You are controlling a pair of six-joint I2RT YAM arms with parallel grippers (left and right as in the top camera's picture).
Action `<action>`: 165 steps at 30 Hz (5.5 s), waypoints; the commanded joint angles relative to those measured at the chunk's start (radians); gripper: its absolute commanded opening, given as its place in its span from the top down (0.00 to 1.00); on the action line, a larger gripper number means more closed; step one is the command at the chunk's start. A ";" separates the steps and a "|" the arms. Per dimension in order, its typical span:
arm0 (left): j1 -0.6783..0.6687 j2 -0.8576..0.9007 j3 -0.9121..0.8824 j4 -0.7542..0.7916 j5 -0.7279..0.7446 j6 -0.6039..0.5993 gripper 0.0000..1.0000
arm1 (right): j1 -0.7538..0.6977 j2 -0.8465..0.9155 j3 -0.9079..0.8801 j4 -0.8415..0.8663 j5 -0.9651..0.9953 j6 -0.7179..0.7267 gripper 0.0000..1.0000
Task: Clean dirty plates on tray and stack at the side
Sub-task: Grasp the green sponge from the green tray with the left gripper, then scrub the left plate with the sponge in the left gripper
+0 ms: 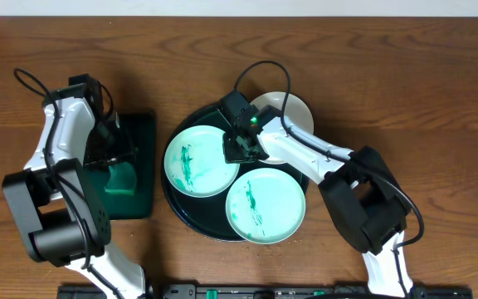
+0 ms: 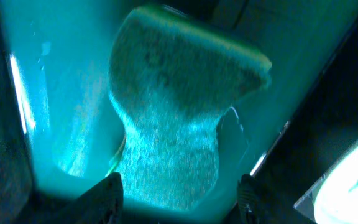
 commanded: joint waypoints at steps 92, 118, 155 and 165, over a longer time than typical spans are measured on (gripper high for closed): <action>-0.432 0.068 -0.088 0.160 0.548 0.042 0.93 | -0.042 0.034 0.013 -0.020 -0.123 -0.079 0.99; -0.484 0.068 -0.088 0.091 0.413 -0.024 0.93 | -0.042 0.034 0.013 -0.020 -0.120 -0.079 0.99; -0.493 0.068 -0.088 0.280 0.238 -0.093 0.93 | -0.042 0.034 0.013 -0.016 -0.112 -0.079 0.99; -0.435 0.035 -0.053 0.219 -0.234 -0.404 0.93 | -0.042 0.034 0.013 -0.016 -0.111 -0.083 0.99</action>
